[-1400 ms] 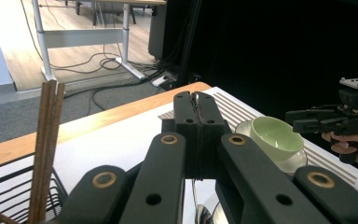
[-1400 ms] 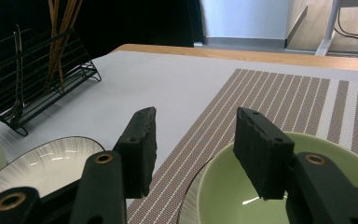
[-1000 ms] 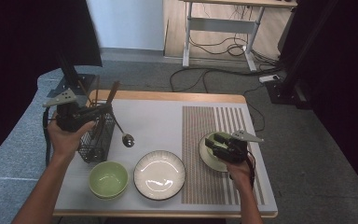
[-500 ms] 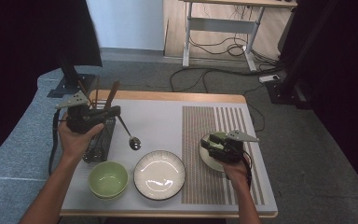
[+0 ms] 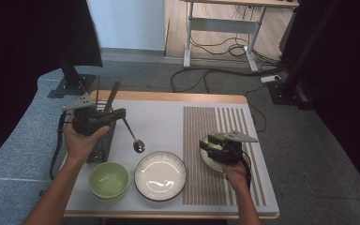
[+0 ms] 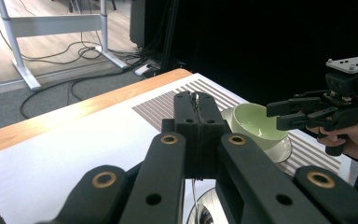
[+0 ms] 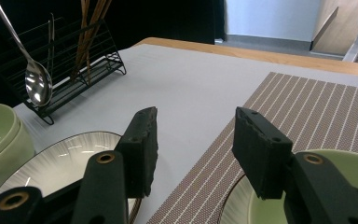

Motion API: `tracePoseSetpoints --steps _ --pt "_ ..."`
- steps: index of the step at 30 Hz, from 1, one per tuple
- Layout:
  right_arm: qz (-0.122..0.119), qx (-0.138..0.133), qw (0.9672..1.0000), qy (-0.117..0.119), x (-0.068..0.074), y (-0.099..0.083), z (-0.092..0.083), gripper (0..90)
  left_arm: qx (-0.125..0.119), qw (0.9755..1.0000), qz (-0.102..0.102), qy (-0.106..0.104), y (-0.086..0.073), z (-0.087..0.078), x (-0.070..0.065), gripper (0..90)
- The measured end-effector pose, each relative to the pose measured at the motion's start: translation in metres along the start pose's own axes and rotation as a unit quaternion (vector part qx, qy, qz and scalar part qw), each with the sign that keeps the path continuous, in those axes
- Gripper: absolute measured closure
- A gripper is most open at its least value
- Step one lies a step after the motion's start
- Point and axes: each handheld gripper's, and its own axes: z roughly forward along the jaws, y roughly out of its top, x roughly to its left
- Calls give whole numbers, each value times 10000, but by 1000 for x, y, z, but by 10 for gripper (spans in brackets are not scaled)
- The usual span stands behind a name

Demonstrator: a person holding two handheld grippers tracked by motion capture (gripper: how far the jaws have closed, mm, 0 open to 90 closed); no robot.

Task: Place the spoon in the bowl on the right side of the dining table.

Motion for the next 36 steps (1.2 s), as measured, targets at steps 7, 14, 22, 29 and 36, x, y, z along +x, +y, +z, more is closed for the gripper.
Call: tracePoseSetpoints --steps 7,14,22,29,36 --pt "-40 18 10000 55 3 0 2 501 25 10000 -4 -38 -1 5 -2 899" --pt "-70 26 9999 89 5 0 5 501 53 10000 1 -78 -2 10 -5 899" --pt "-114 60 9997 202 11 1 9 503 93 9999 10 -126 -2 16 -9 899" --pt "-150 73 9994 307 16 2 12 510 140 9998 9 -170 -4 21 -11 899" --pt "-192 126 9991 358 21 2 16 510 172 9996 10 -222 -5 26 -15 899"
